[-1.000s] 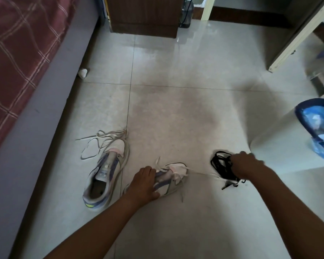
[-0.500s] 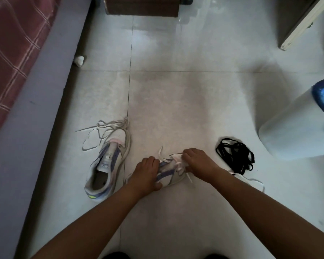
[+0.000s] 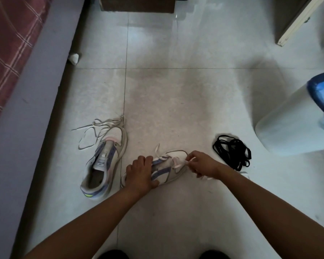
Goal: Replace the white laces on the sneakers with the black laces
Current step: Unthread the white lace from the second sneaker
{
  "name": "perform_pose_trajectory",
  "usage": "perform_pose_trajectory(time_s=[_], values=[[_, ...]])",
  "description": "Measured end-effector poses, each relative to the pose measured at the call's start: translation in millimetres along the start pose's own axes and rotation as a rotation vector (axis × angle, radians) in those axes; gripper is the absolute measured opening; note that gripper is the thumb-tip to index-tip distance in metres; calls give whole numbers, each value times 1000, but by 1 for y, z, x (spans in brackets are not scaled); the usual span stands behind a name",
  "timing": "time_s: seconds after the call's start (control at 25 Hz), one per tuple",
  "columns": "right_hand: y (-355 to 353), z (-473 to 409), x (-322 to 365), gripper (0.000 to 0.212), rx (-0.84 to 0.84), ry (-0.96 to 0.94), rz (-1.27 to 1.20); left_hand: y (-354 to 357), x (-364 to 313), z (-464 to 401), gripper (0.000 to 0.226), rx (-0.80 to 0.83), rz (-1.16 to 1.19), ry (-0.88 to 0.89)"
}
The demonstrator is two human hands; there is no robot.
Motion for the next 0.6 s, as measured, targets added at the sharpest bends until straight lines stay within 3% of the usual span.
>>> perform_pose_trajectory(time_s=[0.12, 0.32, 0.6], values=[[-14, 0, 9, 24, 47, -4, 260, 2, 1, 0, 75, 3, -29, 18], [-44, 10, 29, 31, 138, 50, 228, 3, 1, -1, 72, -3, -45, 24], [-59, 25, 69, 37, -35, -134, 488, 2, -1, -1, 68, 8, -76, 9]])
Point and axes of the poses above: each hand's wrist, its own z-axis away from the middle knuckle, its own y-axis out of the palm, x = y × z, the point moved 3 cm from there along -z, towards the middle knuckle, and after that the axes turned 4 degrees about -z, right-handed, at the moved point
